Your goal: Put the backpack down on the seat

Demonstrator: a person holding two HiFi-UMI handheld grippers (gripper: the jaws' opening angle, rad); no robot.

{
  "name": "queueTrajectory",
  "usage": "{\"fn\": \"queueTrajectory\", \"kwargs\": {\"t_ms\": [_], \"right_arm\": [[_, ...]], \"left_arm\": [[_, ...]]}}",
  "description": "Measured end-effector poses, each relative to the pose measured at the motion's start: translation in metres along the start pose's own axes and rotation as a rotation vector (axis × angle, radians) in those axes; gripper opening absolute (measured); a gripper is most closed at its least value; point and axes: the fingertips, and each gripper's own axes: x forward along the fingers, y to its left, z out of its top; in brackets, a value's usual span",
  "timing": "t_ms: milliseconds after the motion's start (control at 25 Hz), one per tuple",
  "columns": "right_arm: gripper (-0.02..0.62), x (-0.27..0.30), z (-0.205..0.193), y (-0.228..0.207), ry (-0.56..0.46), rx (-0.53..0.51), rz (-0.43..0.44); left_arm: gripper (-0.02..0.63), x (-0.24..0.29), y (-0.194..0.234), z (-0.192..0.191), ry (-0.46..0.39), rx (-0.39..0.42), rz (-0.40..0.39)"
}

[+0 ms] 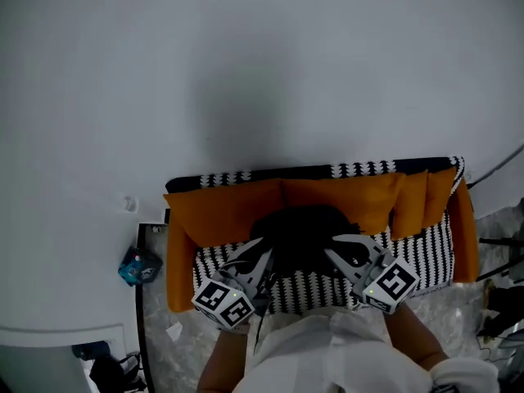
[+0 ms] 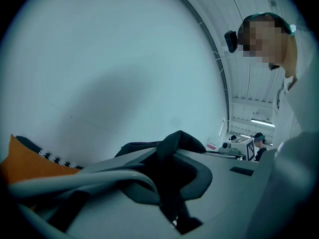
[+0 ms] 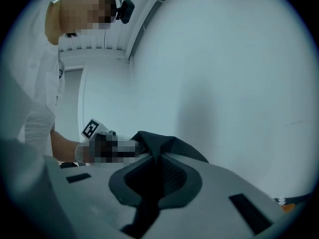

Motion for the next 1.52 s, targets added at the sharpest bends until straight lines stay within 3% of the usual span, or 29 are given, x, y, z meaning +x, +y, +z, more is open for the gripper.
{"fn": "queueTrajectory", "kwargs": {"t_ms": [360, 800, 1240, 1520], "right_arm": [[0.025, 0.023, 0.003, -0.035, -0.011, -0.009, -0.13], [0.025, 0.043, 0.002, -0.039, 0.012, 0.015, -0.172], [0.025, 0.052, -0.04, -0.04, 0.101, 0.078, -0.163], [0.025, 0.053, -0.079, -0.043, 0.149, 0.171, -0.174]], "left_arm": [[0.049, 0.035, 0.029, 0.011, 0.04, -0.01, -0.108], [0.049, 0.041, 0.053, 0.019, 0.071, -0.023, -0.146], [0.048, 0.041, 0.075, -0.022, 0.153, -0.068, -0.14], [0.048, 0.04, 0.084, -0.057, 0.191, -0.122, -0.129]]}}
